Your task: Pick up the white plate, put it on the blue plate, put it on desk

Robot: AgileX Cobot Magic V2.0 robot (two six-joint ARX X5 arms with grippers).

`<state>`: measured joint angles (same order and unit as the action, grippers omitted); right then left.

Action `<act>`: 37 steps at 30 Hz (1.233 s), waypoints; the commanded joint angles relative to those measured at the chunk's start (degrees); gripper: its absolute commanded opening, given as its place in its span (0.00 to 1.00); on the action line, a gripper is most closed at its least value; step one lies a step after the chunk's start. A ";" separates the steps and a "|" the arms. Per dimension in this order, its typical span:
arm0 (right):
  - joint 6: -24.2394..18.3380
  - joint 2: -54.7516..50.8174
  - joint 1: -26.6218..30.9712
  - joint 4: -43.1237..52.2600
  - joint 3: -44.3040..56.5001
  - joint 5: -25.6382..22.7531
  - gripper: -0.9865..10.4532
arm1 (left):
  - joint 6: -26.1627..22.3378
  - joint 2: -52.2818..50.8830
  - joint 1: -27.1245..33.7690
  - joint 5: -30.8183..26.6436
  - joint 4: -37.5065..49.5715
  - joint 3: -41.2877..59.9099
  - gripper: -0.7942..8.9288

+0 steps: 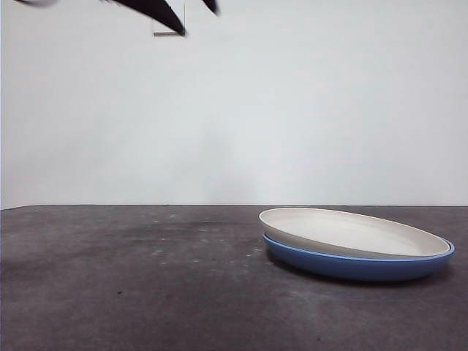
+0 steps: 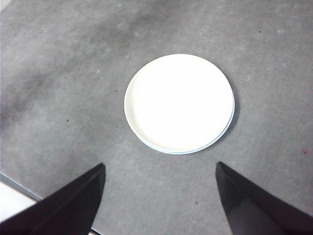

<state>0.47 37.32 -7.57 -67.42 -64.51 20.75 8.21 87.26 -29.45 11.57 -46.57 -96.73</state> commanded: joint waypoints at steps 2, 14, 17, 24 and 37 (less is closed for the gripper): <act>0.61 0.44 -0.17 0.57 -1.07 -0.20 0.40 | -3.61 -5.25 1.49 1.73 -2.64 1.60 0.38; 0.66 0.44 -0.17 1.05 -1.07 -0.20 0.40 | -6.58 -25.68 2.80 16.61 -3.23 25.55 0.37; 0.85 0.83 -0.17 0.94 -1.07 -0.17 0.40 | -6.78 -29.20 2.73 20.59 -3.50 30.69 0.37; 1.42 1.55 -0.17 0.68 -1.07 0.04 0.40 | -7.61 -31.65 2.71 21.70 -5.27 33.79 0.37; 5.55 5.38 -0.15 0.44 -1.05 -4.55 0.40 | -7.56 -31.65 2.71 21.70 -4.85 33.79 0.37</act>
<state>4.54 41.43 -7.57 -67.29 -64.60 17.17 1.76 55.42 -26.44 32.97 -52.05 -62.39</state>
